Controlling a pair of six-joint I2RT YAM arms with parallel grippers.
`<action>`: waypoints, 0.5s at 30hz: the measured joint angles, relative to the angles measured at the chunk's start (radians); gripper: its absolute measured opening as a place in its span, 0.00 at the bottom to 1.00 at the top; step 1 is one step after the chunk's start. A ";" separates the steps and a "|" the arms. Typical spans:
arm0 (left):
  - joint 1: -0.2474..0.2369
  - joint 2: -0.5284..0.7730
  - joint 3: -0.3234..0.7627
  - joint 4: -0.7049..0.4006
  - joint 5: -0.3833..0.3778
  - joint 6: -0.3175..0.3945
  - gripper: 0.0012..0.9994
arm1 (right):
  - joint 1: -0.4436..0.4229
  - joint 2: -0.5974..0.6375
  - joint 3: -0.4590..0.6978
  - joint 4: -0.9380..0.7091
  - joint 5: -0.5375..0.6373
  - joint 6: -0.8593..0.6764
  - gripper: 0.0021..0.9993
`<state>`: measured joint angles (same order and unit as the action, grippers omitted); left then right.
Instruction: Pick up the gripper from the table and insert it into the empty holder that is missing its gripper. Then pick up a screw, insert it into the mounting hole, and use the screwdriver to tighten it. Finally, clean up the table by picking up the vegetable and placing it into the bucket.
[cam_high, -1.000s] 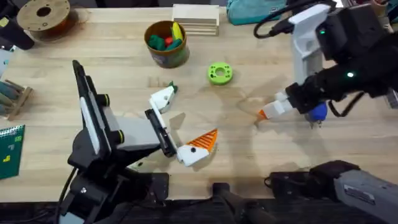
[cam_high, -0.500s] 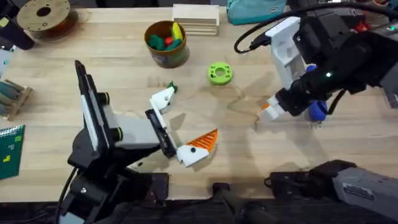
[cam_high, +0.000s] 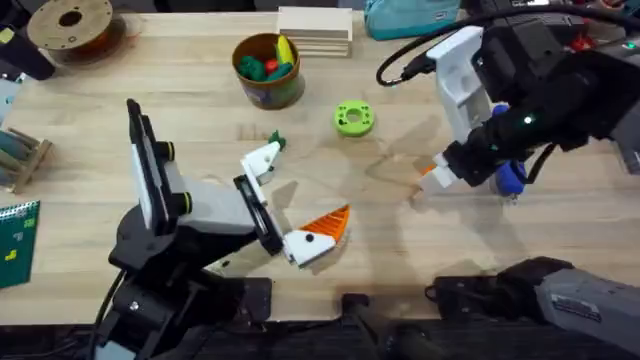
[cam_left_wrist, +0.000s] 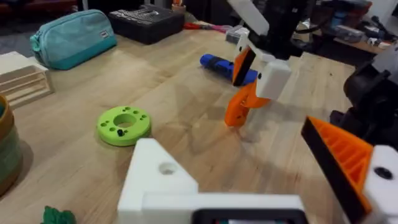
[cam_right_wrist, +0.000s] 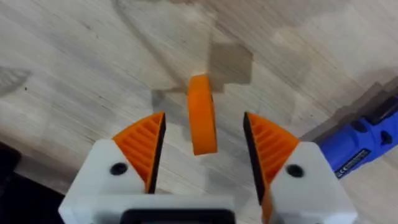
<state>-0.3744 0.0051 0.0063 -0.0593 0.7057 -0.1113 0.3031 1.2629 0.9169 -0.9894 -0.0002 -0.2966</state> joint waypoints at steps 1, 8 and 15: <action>0.000 0.000 0.000 0.000 0.000 -0.002 0.99 | 0.000 0.000 -0.001 0.001 0.000 0.000 0.73; 0.000 0.000 0.000 0.000 0.000 -0.002 0.99 | 0.000 0.000 -0.004 -0.019 0.000 0.000 0.64; 0.000 0.000 0.000 0.000 -0.002 -0.003 0.99 | 0.000 0.000 -0.004 -0.038 0.000 0.000 0.53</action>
<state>-0.3744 0.0051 0.0063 -0.0593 0.7033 -0.1139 0.3031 1.2629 0.9127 -1.0274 -0.0002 -0.2966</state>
